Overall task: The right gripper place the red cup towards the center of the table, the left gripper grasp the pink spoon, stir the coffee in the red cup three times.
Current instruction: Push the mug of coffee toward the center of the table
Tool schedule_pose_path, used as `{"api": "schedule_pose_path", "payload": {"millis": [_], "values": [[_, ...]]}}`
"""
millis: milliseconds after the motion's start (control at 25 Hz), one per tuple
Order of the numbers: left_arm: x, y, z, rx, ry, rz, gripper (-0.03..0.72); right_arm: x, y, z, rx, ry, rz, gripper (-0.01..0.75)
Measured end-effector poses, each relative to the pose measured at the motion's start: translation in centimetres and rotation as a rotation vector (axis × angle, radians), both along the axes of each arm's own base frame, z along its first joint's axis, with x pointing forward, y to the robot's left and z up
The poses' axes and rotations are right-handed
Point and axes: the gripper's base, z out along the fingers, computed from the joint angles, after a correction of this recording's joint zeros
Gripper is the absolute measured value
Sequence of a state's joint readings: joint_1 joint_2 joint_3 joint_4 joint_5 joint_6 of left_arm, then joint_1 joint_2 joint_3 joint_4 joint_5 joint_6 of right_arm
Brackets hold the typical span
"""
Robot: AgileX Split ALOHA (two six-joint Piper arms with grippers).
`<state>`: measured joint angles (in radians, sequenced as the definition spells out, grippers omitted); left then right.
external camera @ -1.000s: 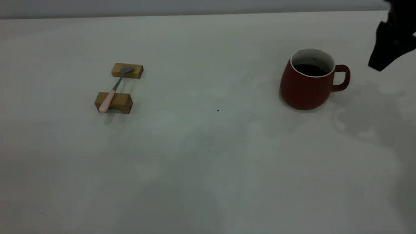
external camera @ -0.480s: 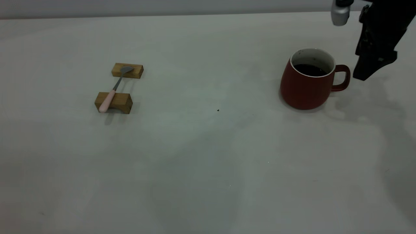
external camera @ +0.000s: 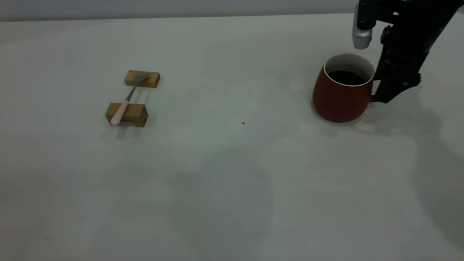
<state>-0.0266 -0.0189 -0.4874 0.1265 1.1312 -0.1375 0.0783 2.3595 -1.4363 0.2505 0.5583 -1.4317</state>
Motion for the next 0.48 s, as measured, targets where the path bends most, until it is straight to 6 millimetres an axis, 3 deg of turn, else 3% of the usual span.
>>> {"api": "schedule_pose_path", "payload": {"millis": [480], "values": [[0.0, 0.0, 0.0, 0.001, 0.0, 0.001, 0.403, -0.4, 4.6, -0.4, 0.028, -0.026, 0.076, 0.656]]}}
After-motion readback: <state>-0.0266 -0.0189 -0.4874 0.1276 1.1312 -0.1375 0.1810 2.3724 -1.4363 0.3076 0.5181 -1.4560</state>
